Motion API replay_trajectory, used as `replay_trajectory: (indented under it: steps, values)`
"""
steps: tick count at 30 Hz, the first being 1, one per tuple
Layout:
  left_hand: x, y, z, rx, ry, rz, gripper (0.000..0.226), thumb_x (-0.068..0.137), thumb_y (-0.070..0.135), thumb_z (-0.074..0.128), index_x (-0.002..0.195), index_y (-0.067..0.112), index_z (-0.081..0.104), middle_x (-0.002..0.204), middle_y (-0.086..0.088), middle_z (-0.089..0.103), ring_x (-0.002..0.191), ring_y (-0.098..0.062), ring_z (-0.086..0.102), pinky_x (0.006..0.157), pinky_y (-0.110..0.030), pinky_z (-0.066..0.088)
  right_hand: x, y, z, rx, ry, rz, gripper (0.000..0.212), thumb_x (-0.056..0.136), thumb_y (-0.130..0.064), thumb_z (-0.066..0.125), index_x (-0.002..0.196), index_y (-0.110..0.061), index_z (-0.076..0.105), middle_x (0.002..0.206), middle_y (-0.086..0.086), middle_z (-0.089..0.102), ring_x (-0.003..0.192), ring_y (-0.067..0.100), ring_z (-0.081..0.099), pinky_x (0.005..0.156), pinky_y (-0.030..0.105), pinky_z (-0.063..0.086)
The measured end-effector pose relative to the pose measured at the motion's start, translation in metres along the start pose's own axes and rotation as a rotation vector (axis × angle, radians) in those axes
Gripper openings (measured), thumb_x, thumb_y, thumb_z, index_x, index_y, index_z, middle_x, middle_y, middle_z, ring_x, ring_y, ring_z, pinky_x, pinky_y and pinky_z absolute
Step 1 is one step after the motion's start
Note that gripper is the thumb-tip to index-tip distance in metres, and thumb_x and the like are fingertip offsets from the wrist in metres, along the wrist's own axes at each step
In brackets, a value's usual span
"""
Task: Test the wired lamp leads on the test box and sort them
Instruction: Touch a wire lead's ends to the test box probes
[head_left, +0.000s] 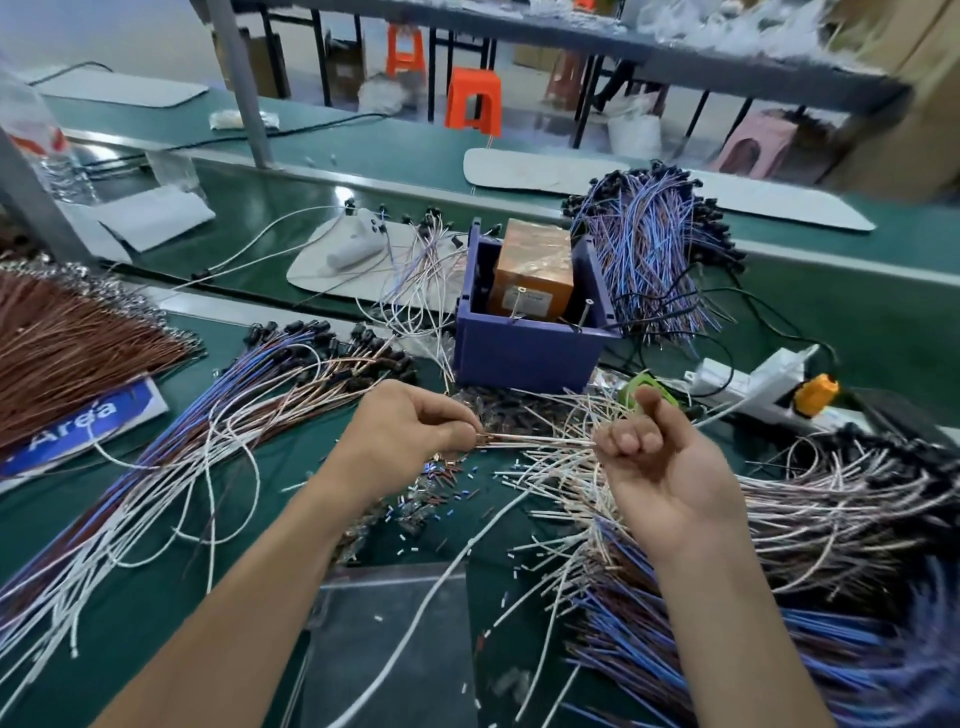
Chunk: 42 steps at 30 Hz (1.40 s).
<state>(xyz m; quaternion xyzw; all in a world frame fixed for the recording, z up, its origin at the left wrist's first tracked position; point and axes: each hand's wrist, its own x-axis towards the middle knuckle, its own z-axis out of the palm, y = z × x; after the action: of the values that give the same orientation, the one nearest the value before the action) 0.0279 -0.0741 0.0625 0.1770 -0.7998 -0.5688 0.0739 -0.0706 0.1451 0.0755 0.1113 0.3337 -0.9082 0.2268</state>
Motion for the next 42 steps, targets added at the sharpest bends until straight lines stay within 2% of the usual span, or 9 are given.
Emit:
replay_trajectory:
  steps: [4,13,16,22,26,30,35,39,42]
  values:
    - [-0.001,0.002,-0.002,0.013,0.017,0.008,0.017,0.084,0.009,0.081,0.078,0.025,0.083,0.062,0.006,0.072,0.051,-0.001,0.053,0.052,-0.013,0.041,-0.004,0.001,-0.006,0.020,-0.031,0.001,0.028,0.105,-0.018,0.044,0.090,-0.007,0.065,0.057,0.001,0.035,0.052,0.017,0.040,0.068,0.030,0.038]
    - [-0.009,-0.017,-0.062,0.059,0.028,-0.033,0.017,0.080,0.015,0.086,0.083,0.032,0.084,0.074,-0.007,0.077,0.063,-0.015,0.060,0.061,-0.025,0.047,-0.001,-0.018,-0.020,0.238,0.117,-0.033,0.028,0.106,-0.017,0.042,0.085,-0.010,0.059,0.057,-0.003,0.036,0.050,0.014,0.042,0.060,0.026,0.041]
    - [-0.013,-0.027,-0.083,-0.032,0.115,-0.066,0.022,0.077,0.005,0.084,0.080,0.027,0.084,0.076,-0.011,0.078,0.061,-0.008,0.063,0.060,-0.013,0.051,0.003,-0.024,-0.027,0.291,0.141,-0.044,0.032,0.108,-0.016,0.038,0.085,-0.010,0.059,0.057,-0.004,0.037,0.048,0.013,0.042,0.062,0.025,0.039]
    - [-0.019,-0.040,-0.088,-0.392,0.307,-0.149,0.014,0.067,0.012,0.079,0.081,0.015,0.083,0.079,-0.008,0.079,0.066,-0.010,0.073,0.062,-0.015,0.058,0.007,-0.026,-0.032,0.331,0.152,-0.043,0.034,0.108,-0.015,0.037,0.084,-0.010,0.060,0.056,-0.003,0.038,0.048,0.013,0.044,0.063,0.025,0.039]
    - [-0.021,-0.043,-0.084,-0.600,0.342,-0.133,0.014,0.084,0.009,0.070,0.098,0.010,0.073,0.085,-0.004,0.080,0.071,-0.008,0.076,0.060,-0.016,0.059,0.005,-0.018,-0.028,0.261,0.169,-0.033,0.032,0.108,-0.019,0.040,0.084,-0.010,0.059,0.056,-0.002,0.042,0.050,0.014,0.048,0.065,0.026,0.041]
    - [-0.021,-0.032,-0.067,-0.296,0.384,0.028,0.016,0.087,0.007,0.076,0.086,0.022,0.082,0.084,-0.008,0.080,0.073,-0.016,0.078,0.062,-0.019,0.059,0.003,-0.001,-0.019,0.199,0.134,0.012,0.033,0.108,-0.023,0.042,0.084,-0.010,0.060,0.059,0.000,0.047,0.053,0.015,0.052,0.065,0.030,0.045]
    - [-0.023,-0.008,-0.023,0.169,0.298,0.262,0.027,0.085,0.014,0.083,0.092,0.040,0.081,0.083,0.022,0.077,0.077,-0.003,0.075,0.073,-0.021,0.060,0.004,0.011,-0.005,0.332,0.135,0.106,0.030,0.106,-0.012,0.043,0.079,-0.007,0.057,0.058,0.001,0.048,0.050,0.017,0.052,0.066,0.030,0.043]
    - [-0.032,-0.002,-0.005,0.171,0.064,0.229,0.040,0.086,0.013,0.082,0.106,0.047,0.078,0.086,0.025,0.077,0.079,0.004,0.073,0.079,-0.020,0.059,0.002,0.008,-0.002,0.461,0.144,0.154,0.034,0.104,-0.001,0.038,0.073,-0.008,0.053,0.063,0.004,0.048,0.053,0.019,0.052,0.064,0.030,0.045]
    - [-0.037,0.002,0.003,0.144,-0.010,0.227,0.053,0.084,0.016,0.081,0.114,0.059,0.070,0.085,0.026,0.076,0.066,0.004,0.068,0.064,-0.013,0.054,0.001,0.011,0.002,0.454,0.169,0.136,0.040,0.105,0.001,0.033,0.071,-0.009,0.051,0.066,0.006,0.050,0.058,0.018,0.051,0.065,0.031,0.047]
